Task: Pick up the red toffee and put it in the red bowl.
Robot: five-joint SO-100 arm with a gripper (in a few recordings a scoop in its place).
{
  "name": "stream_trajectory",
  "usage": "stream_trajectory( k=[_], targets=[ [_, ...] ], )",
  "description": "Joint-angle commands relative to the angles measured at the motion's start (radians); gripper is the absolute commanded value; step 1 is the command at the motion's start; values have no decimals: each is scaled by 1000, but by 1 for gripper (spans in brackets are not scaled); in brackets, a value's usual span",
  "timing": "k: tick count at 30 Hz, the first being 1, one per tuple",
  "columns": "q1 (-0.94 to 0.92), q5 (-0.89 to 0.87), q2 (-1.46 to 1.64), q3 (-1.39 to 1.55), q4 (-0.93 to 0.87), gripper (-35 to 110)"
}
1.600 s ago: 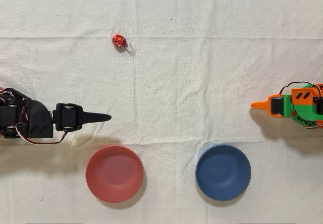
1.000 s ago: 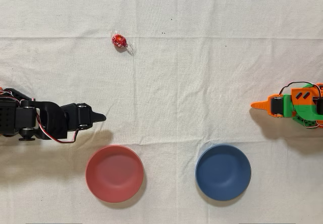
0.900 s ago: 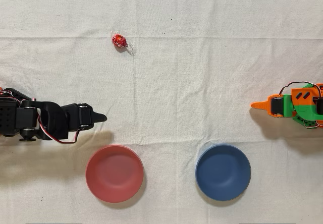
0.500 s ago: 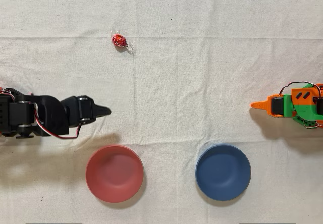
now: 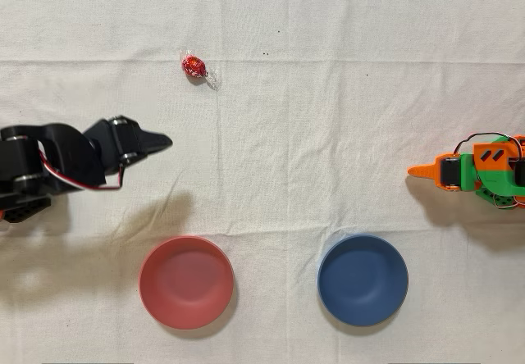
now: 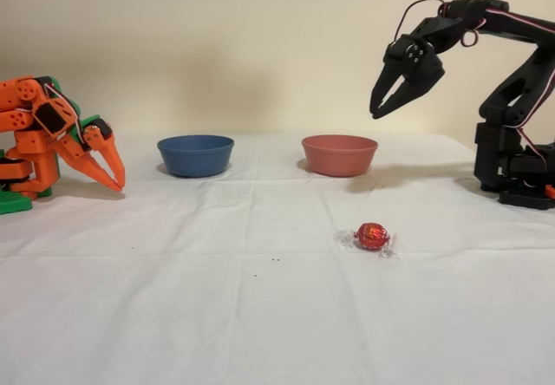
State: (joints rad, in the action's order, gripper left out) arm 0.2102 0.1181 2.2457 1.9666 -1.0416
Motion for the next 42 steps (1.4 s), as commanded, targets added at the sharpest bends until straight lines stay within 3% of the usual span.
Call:
stream_trajectory(
  k=[1, 21, 42],
  targets=[
    [67, -3, 8, -83, -21, 1],
    [278, -31, -150, -141, 60, 5],
    [291, 8, -322, -34, 259, 3]
  ],
)
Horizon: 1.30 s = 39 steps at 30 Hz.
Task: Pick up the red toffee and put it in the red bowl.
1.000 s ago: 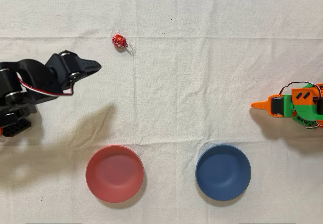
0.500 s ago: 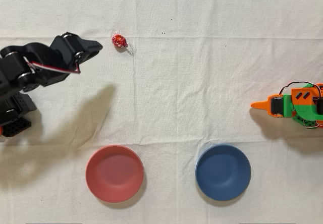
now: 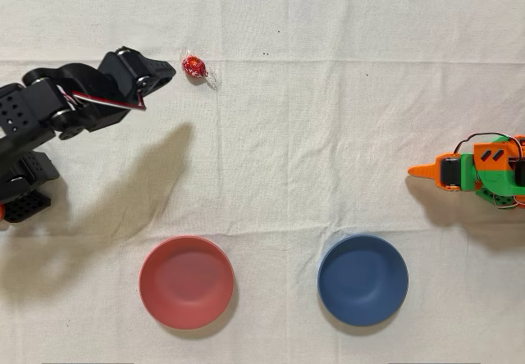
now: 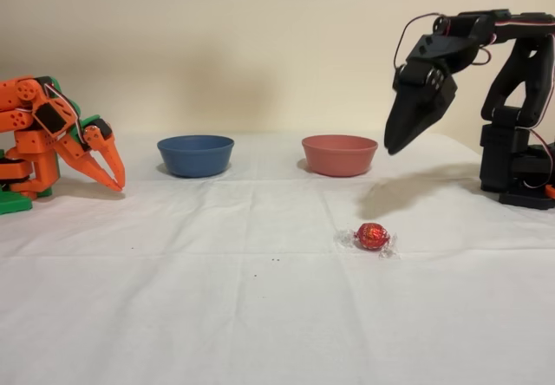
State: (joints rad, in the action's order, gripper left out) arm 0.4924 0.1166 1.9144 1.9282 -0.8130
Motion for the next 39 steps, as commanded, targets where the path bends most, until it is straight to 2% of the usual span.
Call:
stream_trajectory(
  k=[1, 7, 18, 23, 32, 39],
  targets=[
    [9, 9, 5, 14, 43, 2],
    [17, 6, -41, 61, 133, 1],
    [32, 0, -147, 25, 189, 2],
    [69, -6, -193, -43, 160, 3],
    [124, 0, -272, -129, 127, 14],
    [138, 26, -339, -202, 104, 14]
  ],
)
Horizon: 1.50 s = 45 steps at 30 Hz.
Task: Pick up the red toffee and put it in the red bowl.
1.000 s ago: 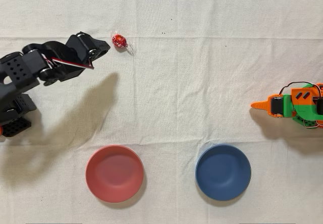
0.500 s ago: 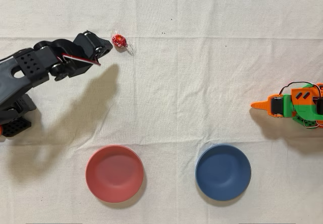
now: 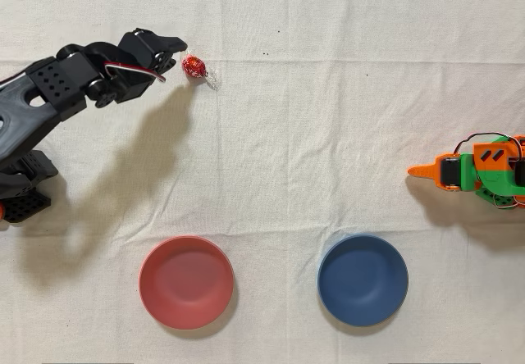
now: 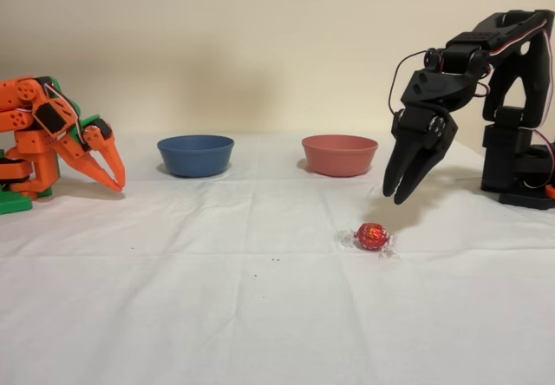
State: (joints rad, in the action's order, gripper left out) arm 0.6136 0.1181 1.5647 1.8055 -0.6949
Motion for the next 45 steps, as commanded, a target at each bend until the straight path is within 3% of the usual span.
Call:
stream_trajectory(
  k=[1, 22, 45],
  targets=[
    [17, 28, 0, -87, -14, 15],
    [-15, 84, -84, -72, 43, 28],
    [-66, 110, -144, 28, 158, 28]
  ],
)
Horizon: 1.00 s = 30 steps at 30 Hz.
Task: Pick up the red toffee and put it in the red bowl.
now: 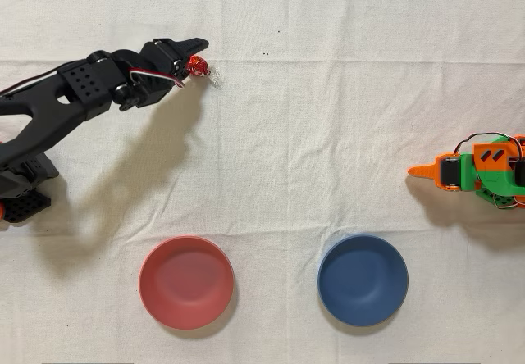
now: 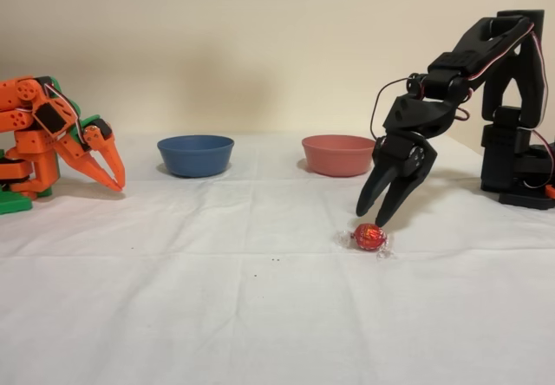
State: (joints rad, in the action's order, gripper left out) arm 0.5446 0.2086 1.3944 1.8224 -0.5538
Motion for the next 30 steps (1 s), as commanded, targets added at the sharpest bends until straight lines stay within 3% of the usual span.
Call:
stream_trajectory(
  k=[1, 30],
  targets=[
    [3, 20, 26, 15, 20, 28],
    [11, 78, -92, -9, 112, 28]
  ],
)
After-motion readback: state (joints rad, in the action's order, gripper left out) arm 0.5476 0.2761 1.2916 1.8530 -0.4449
